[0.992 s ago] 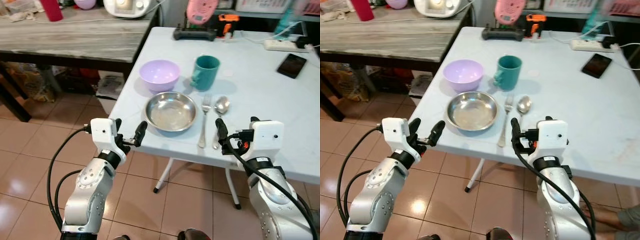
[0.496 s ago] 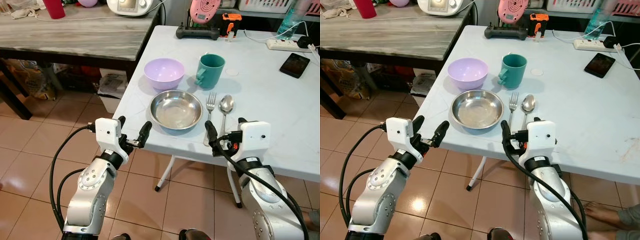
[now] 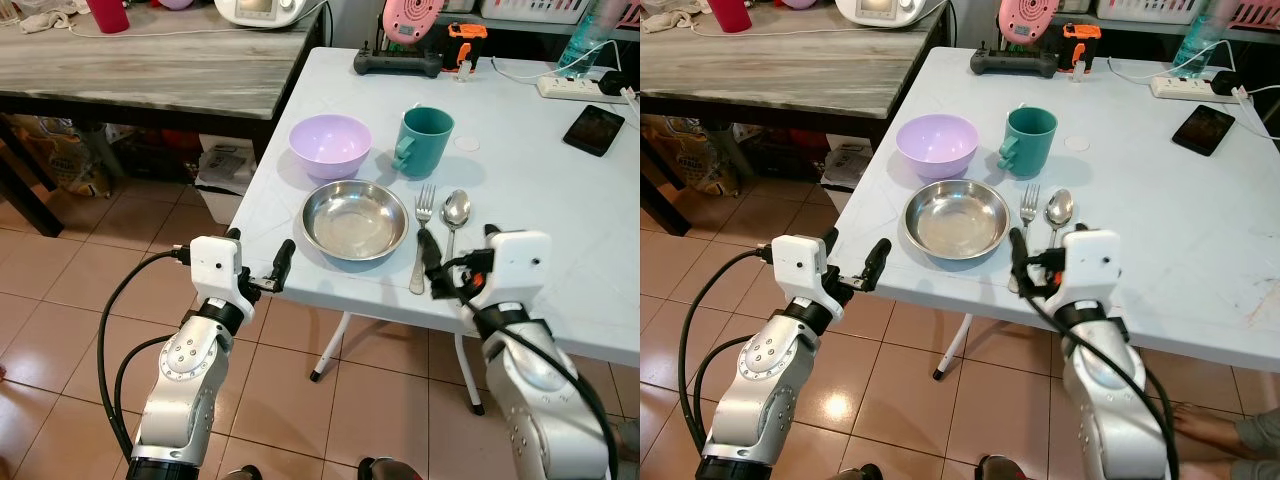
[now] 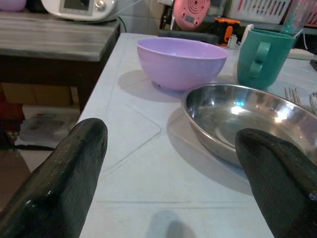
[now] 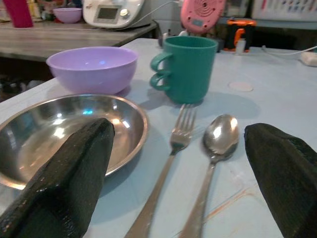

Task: Setting the table

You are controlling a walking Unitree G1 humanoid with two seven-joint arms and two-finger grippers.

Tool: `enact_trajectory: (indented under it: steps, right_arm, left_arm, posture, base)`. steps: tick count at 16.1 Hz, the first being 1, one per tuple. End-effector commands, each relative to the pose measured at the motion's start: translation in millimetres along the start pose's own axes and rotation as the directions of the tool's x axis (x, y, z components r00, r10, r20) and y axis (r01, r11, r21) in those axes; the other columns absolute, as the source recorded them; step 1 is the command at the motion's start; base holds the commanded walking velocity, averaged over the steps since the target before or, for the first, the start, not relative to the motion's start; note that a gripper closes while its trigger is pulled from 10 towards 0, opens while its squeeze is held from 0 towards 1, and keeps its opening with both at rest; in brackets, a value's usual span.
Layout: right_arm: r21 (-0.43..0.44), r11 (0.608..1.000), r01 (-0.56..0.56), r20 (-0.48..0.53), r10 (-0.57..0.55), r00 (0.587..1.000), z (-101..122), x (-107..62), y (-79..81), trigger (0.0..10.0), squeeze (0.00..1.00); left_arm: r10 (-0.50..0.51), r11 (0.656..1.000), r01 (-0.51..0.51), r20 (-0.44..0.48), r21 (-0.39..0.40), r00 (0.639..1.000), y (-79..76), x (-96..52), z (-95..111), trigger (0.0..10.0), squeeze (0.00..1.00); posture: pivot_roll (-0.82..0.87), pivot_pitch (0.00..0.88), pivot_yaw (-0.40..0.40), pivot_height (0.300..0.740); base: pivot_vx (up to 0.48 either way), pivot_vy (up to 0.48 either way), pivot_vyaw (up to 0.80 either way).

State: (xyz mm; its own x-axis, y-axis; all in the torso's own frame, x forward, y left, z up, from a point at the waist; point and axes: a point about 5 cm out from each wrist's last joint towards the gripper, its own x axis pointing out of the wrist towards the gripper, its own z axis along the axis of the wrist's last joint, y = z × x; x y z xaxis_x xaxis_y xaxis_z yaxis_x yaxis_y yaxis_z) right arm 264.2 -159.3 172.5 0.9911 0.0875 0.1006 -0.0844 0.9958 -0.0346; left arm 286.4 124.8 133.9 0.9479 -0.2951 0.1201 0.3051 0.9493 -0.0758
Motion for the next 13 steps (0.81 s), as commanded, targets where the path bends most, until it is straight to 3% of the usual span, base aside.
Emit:
enact_trajectory:
  steps: [1,7,13]
  right_arm:
    - [0.026,1.0,0.008,-0.001,-0.008,1.0,1.3,1.6,-3.3,10.0,0.0]
    - [0.057,0.996,-0.065,-0.009,0.065,0.998,3.4,6.9,-1.4,10.0,0.0]
    - [0.059,0.998,-0.017,-0.086,0.022,0.996,-2.7,24.3,-19.0,10.0,0.0]
  left_arm:
    - [0.017,1.0,-0.017,0.003,0.018,1.0,3.7,0.7,0.6,10.0,0.0]
    - [0.017,0.999,-0.017,-0.005,0.029,1.0,3.9,0.2,-1.6,10.0,0.0]
    - [-0.037,0.999,0.038,-0.017,0.027,0.999,-1.5,2.0,-2.5,10.0,0.0]
  posture:
    - [-0.23,0.166,0.033,0.74]
    - [-0.23,0.176,0.04,0.74]
    - [-0.23,0.176,0.044,0.74]
  base:
    - [0.0,0.0,0.0]
    - [0.0,0.0,0.0]
    - [0.0,0.0,0.0]
